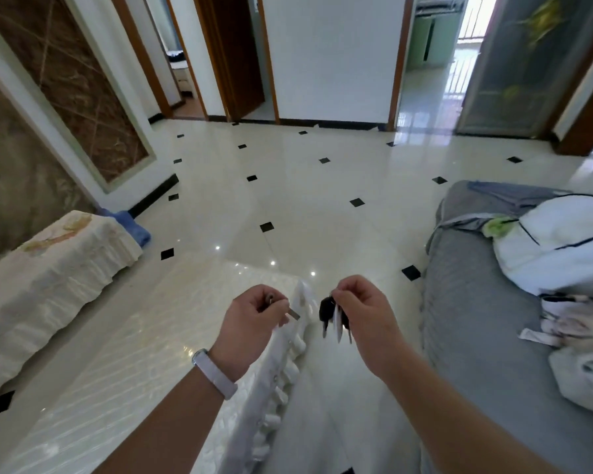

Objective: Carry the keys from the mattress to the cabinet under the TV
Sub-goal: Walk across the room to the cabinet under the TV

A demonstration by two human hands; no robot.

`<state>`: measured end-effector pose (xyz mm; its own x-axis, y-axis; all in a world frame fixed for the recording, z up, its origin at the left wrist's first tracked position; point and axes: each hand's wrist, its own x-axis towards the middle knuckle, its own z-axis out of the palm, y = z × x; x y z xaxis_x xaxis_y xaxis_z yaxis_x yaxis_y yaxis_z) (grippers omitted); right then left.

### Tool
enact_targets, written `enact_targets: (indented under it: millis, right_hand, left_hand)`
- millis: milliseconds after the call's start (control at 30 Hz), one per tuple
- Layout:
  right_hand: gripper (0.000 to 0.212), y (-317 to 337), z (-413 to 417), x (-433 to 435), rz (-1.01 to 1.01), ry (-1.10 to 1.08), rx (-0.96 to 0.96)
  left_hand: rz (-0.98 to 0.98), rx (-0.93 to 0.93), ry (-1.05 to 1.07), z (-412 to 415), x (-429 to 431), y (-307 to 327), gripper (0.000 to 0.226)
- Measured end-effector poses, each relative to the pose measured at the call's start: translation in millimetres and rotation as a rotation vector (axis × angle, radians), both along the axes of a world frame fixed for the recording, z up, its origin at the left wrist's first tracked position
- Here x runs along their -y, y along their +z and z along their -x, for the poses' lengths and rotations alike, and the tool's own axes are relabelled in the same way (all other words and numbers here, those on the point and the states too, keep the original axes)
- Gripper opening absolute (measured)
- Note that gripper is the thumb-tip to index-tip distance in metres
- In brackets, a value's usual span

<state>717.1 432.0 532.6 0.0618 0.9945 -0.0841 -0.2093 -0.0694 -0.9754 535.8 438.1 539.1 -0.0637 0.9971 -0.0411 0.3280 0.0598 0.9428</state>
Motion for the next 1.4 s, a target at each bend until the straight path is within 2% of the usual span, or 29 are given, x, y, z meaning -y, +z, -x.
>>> enact_targets:
  millis: [200,267,367,467,733,900,1133,1300,1400]
  right_hand:
    - [0.017,-5,-45,-17,0.005,-0.083,0.016]
    - [0.016,-8,-55,-30,0.021,-0.122,0.031]
    - [0.014,-14,-72,-60,0.063,-0.205,0.052]
    - [0.02,-18,-86,-102,0.078,-0.272,0.067]
    - [0.014,-15,-93,-244,0.133,-0.337,0.135]
    - [0.017,1,-103,-318,0.085,-0.38,0.186]
    - [0.016,6,-118,-395,0.101,-0.408,0.127]
    - [0.031,1,-125,-453,0.109,-0.383,-0.016]
    - [0.026,-5,-131,-487,0.104,-0.365,-0.037]
  left_hand:
    - [0.092,0.202,-0.147,-56,-47,-6,0.01]
    - [0.113,0.234,-0.197,-69,-66,-11,0.005]
    - [0.129,0.228,-0.233,-84,-103,-20,0.013]
    - [0.12,0.229,-0.256,-98,-149,-26,0.003]
    - [0.099,0.283,-0.259,-99,-299,-26,0.004]
    - [0.099,0.32,-0.283,-104,-389,-20,0.009]
    - [0.086,0.39,-0.323,-117,-466,-12,0.005]
    - [0.091,0.378,-0.267,-120,-514,-19,0.005]
    - [0.1,0.339,-0.253,-124,-543,-24,0.004]
